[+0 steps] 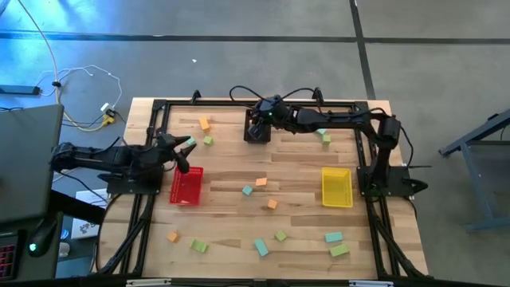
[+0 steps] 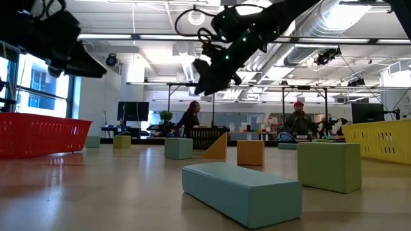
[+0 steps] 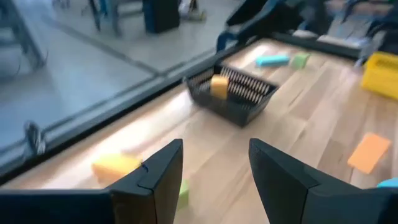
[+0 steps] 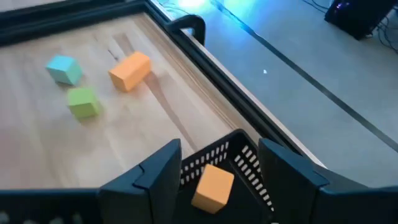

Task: Sort & place blocks by color
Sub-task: Put the blue block into the red bin

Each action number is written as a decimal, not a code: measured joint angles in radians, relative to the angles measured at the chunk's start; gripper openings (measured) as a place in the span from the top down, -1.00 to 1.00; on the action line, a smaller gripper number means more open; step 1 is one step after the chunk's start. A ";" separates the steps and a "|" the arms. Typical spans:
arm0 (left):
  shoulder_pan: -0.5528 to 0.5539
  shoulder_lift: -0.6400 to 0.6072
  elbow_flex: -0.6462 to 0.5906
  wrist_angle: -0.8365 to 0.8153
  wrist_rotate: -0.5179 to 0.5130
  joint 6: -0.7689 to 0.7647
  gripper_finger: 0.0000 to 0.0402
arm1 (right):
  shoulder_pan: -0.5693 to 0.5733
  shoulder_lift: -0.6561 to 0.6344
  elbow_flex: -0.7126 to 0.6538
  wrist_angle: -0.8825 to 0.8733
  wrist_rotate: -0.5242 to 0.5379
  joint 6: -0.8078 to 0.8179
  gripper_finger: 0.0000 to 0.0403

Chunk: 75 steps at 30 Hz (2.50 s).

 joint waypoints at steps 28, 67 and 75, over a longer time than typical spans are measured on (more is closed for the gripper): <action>0.589 0.762 0.438 -0.468 0.448 -0.015 0.15 | 0.062 -0.015 0.000 -0.070 -0.014 -0.001 0.01; 0.757 1.207 0.441 -0.311 0.523 0.047 -0.17 | 0.099 -0.015 0.000 -0.177 -0.042 -0.001 0.01; 0.754 1.209 0.441 -0.309 0.563 0.131 0.31 | 0.171 -0.014 0.000 -0.320 -0.042 0.007 0.01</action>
